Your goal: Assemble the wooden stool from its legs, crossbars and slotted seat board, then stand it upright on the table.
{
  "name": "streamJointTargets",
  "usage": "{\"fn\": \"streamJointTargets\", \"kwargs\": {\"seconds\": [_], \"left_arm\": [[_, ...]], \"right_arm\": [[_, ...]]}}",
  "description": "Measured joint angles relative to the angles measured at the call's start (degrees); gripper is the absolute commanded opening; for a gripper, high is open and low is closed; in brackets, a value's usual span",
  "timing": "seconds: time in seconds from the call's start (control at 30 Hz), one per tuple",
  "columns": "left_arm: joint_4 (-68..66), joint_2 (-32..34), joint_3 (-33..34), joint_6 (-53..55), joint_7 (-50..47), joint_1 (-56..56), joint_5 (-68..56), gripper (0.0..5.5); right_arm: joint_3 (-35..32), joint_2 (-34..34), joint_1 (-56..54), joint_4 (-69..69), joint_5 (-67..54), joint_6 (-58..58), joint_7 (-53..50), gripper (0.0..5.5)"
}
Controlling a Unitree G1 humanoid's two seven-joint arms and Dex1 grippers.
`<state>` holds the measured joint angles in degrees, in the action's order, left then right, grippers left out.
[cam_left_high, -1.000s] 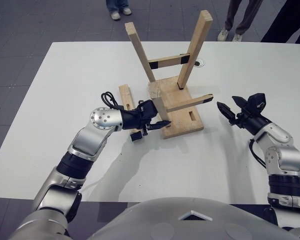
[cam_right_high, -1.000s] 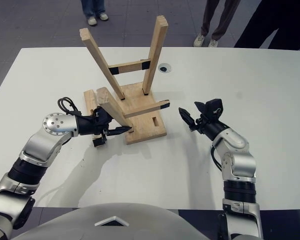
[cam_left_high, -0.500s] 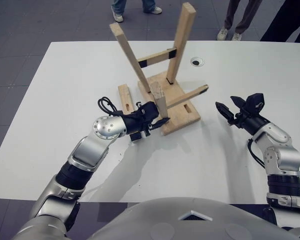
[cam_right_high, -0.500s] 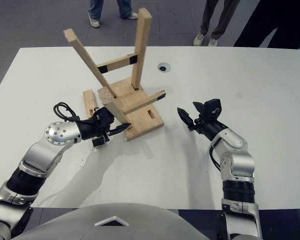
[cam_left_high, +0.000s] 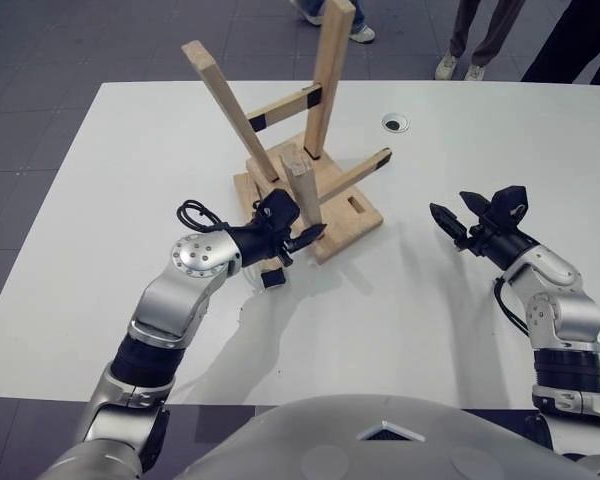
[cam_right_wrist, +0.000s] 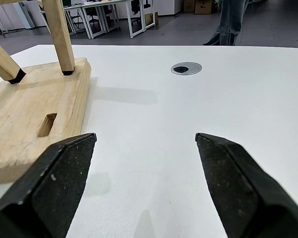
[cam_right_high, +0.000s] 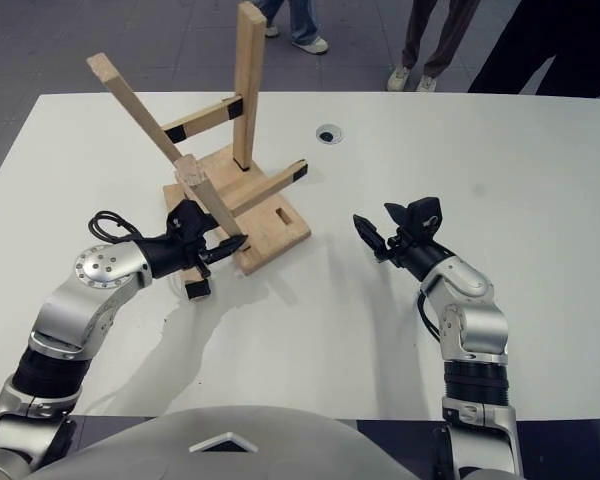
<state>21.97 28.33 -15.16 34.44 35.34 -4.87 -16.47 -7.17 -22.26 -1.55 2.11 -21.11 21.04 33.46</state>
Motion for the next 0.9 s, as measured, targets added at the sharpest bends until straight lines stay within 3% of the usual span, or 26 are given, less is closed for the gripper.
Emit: {"fn": "streamJointTargets", "kwargs": {"seconds": [0.27,0.57,0.6,0.9], "left_arm": [[3.9,-0.8,-6.6,0.2,0.8,0.4,1.3,2.05],[3.7,0.1,-6.5,-1.1,2.0,-0.2,2.1,2.05],[3.7,0.3,-6.4,-0.9,2.3,-0.5,2.1,2.41],[3.6,-1.6,-4.9,-1.6,2.6,-2.4,1.3,3.78]], "right_arm": [[0.1,0.0,-0.8,0.0,0.0,0.1,0.0,3.70],[0.1,0.1,-1.0,-0.1,0.0,0.2,0.0,3.70],[0.1,0.1,-1.0,-0.1,0.0,0.2,0.0,3.70],[0.1,0.1,-0.3,0.0,0.0,0.2,0.0,3.70]]}}
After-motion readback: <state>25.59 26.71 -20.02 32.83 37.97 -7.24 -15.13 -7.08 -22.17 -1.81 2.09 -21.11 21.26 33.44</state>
